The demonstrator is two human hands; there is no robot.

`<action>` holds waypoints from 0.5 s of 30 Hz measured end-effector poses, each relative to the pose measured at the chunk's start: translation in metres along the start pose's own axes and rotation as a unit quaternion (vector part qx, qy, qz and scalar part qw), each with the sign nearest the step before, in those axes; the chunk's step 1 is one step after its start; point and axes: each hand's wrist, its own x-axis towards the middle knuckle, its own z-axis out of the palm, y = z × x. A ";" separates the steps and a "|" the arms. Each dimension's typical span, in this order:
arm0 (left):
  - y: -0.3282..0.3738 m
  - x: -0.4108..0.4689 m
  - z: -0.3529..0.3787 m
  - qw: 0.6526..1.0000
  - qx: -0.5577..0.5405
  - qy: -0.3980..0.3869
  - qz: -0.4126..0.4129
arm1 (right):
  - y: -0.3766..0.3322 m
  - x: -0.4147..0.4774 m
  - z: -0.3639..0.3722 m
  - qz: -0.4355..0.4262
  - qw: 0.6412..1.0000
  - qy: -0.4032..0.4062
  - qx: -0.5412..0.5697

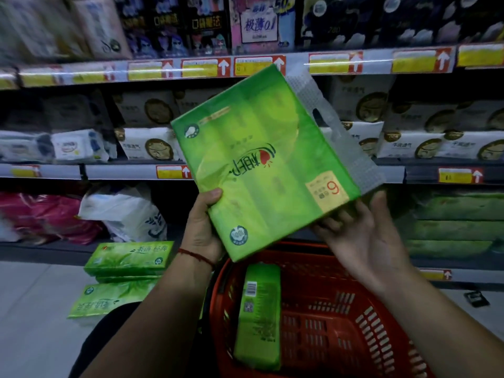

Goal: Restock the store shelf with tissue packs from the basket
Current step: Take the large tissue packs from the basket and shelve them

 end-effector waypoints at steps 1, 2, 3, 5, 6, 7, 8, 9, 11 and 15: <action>-0.003 0.000 0.002 1.000 -0.003 0.001 -0.010 | 0.003 0.005 -0.002 -0.023 0.999 0.017 -0.042; -0.005 0.000 0.004 1.000 0.003 0.006 -0.016 | 0.007 0.010 -0.003 -0.046 0.994 0.056 -0.079; -0.007 0.000 0.005 1.000 0.016 -0.001 -0.018 | 0.009 0.012 -0.005 -0.067 0.987 0.091 -0.112; -0.006 0.003 0.004 0.999 0.022 -0.020 -0.029 | -0.001 0.014 -0.007 -0.086 0.977 0.143 -0.130; -0.004 0.005 0.001 0.999 0.011 -0.031 -0.031 | -0.009 0.016 -0.012 -0.095 0.976 0.155 -0.120; -0.002 0.007 -0.001 0.999 -0.001 -0.035 -0.033 | -0.018 0.016 -0.015 -0.101 0.975 0.165 -0.106; 0.001 0.010 -0.005 0.999 -0.007 -0.021 -0.031 | -0.026 0.017 -0.021 -0.101 0.976 0.166 -0.099; 0.004 0.012 -0.012 1.000 -0.015 0.003 -0.027 | -0.034 0.018 -0.027 -0.101 0.975 0.168 -0.101; 0.009 0.018 -0.024 0.997 -0.037 0.049 -0.041 | -0.047 0.018 -0.037 -0.096 0.975 0.164 -0.110; 0.009 0.021 -0.023 0.993 0.046 0.021 -0.104 | -0.069 0.011 -0.044 -0.023 0.976 0.163 -0.144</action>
